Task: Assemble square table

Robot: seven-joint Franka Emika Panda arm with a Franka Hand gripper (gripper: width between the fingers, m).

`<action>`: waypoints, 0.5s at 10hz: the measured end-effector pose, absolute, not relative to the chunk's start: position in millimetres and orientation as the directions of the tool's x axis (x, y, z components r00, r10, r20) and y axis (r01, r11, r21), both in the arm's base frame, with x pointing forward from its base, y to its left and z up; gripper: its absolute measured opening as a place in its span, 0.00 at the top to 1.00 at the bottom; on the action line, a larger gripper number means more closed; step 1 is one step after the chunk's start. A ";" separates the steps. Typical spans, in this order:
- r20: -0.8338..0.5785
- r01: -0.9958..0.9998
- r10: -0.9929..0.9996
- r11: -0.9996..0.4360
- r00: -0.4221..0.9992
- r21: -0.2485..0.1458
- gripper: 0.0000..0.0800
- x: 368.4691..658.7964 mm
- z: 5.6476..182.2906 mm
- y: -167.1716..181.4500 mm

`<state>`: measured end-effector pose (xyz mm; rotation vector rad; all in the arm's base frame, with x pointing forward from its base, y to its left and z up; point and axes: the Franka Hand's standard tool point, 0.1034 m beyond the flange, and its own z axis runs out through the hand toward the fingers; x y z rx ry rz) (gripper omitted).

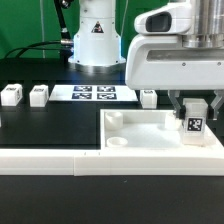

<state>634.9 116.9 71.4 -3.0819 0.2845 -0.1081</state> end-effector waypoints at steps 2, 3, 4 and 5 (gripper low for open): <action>0.059 -0.298 -0.302 -0.953 0.952 -0.057 0.64 634.9 71.0 115.9; 0.051 -0.456 -0.459 -0.888 0.887 -0.058 0.64 634.7 70.8 115.1; 0.050 -0.580 -0.581 -0.814 0.812 -0.042 0.64 633.7 71.2 115.7; 0.034 -0.757 -0.759 -0.651 0.650 -0.050 0.64 633.0 70.7 113.6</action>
Offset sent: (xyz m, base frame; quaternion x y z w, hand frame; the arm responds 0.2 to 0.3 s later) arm 0.0070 0.0127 0.0040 -0.0770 0.0216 0.2680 0.9601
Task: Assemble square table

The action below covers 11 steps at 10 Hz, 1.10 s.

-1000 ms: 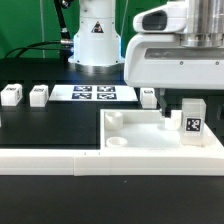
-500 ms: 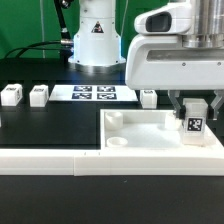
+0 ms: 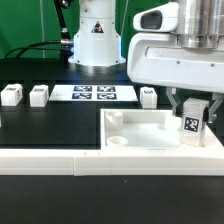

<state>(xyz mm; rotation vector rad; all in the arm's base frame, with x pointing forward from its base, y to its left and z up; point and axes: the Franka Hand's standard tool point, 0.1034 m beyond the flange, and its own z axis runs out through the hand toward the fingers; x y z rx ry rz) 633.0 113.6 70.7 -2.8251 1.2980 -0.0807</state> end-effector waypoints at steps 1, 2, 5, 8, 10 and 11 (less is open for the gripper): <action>-0.013 -0.884 -0.886 -0.462 0.464 -0.070 0.64 633.1 70.1 107.9; -0.081 -0.934 -0.932 -0.347 0.353 -0.083 0.64 632.7 69.2 101.0; -0.092 -0.981 -0.977 -0.185 0.190 -0.064 0.64 631.1 69.2 102.3; -0.102 -0.998 -0.994 -0.038 0.042 -0.045 0.64 630.1 69.1 102.4; -0.129 -0.983 -0.975 0.182 -0.179 -0.012 0.64 627.5 69.1 104.3; -0.128 -0.985 -0.978 0.169 -0.166 -0.013 0.52 627.3 68.5 104.4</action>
Offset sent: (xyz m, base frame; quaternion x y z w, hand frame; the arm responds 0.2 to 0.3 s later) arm 0.0000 0.0000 0.0000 0.0000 0.0000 0.1296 0.9916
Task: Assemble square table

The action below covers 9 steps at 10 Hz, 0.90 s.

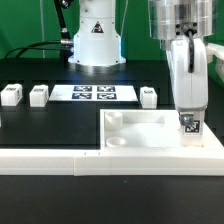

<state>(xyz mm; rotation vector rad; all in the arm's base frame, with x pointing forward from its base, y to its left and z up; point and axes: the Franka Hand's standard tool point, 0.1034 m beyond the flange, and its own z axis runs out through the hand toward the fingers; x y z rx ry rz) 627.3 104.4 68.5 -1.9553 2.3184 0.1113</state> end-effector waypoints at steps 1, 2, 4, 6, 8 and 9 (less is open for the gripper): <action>-0.127 -0.988 -0.981 0.151 -0.148 -0.014 0.52 627.1 68.0 104.1; -0.123 -0.999 -0.992 0.023 -0.019 -0.031 0.27 627.1 67.9 104.5; -0.085 -0.931 -0.929 -0.352 0.361 -0.098 0.20 626.8 69.2 119.8; -0.077 -0.895 -0.893 -0.434 0.442 -0.105 0.19 626.7 68.3 117.0; -0.054 -0.798 -0.798 -0.592 0.600 -0.114 0.19 626.5 67.8 116.7; -0.016 -0.660 -0.662 -0.744 0.749 -0.104 0.19 626.8 67.9 116.9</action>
Offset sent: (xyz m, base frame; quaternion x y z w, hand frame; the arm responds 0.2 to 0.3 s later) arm -0.0166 0.0317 0.0058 0.0287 0.0097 -0.4202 0.9069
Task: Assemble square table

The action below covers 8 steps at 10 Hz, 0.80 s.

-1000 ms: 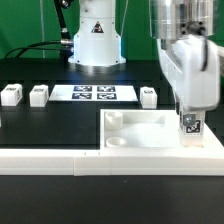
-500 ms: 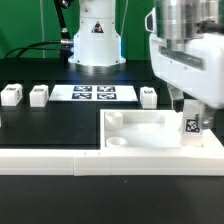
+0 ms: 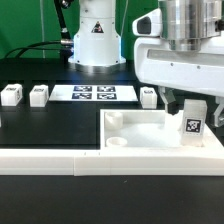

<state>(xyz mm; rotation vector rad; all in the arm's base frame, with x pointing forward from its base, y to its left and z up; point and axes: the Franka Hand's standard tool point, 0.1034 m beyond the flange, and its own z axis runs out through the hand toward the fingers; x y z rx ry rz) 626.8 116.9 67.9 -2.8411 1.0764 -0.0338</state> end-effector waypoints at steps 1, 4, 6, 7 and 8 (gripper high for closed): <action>0.019 -0.490 -0.494 -0.867 0.869 -0.089 0.19 630.9 70.3 116.2; 0.040 -0.234 -0.237 -0.970 0.971 -0.070 0.19 633.2 66.6 114.7; 0.035 -0.291 -0.294 -0.954 0.955 -0.073 0.35 633.2 66.6 114.8; 0.027 -0.374 -0.377 -0.924 0.926 -0.078 0.53 633.0 66.4 115.4; 0.022 -0.433 -0.436 -0.898 0.900 -0.079 0.64 633.0 66.3 115.0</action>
Offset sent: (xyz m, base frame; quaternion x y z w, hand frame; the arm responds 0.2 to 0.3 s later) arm 0.0000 0.0000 0.0000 0.0000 0.0000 -0.0650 0.9979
